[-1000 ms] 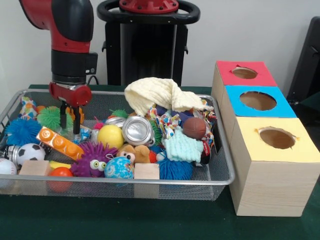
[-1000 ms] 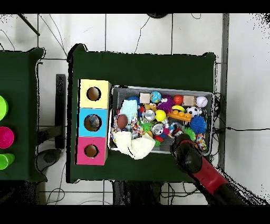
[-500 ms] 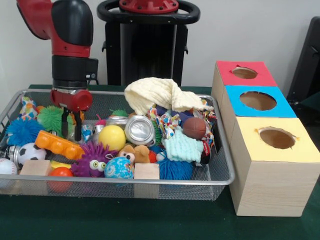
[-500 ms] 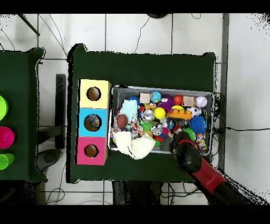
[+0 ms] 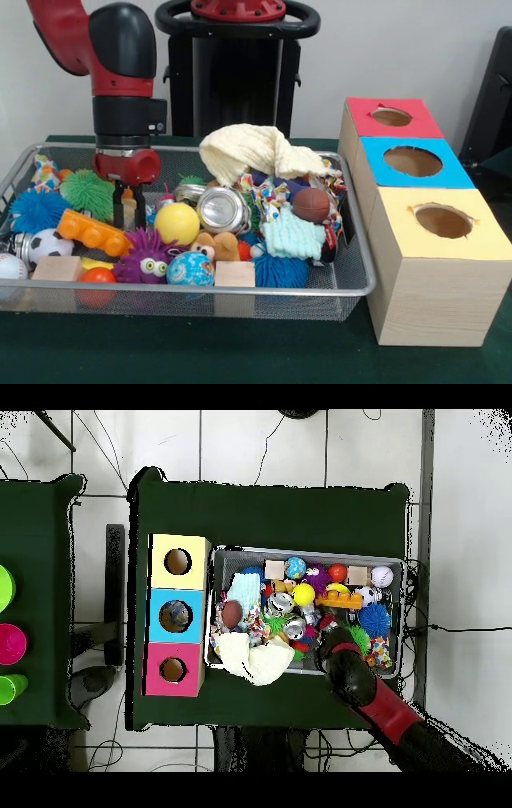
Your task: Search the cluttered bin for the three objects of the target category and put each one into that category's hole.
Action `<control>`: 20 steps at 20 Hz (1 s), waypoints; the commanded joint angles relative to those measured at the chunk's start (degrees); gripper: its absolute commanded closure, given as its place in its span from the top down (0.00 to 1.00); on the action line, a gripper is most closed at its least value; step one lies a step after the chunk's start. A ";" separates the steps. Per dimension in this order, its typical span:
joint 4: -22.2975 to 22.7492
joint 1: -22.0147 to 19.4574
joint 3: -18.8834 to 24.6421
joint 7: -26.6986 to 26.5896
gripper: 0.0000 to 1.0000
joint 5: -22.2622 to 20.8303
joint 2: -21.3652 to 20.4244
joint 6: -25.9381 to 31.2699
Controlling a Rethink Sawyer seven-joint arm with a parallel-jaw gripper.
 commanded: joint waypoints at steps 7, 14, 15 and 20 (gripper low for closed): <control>-0.63 -0.36 7.57 12.54 1.00 -0.67 2.31 2.86; -1.67 5.92 0.44 8.32 0.00 1.57 -1.39 5.45; -1.76 7.36 -1.04 7.69 0.00 2.27 -2.30 6.29; -2.73 13.07 -7.31 5.87 0.00 3.60 -4.76 7.91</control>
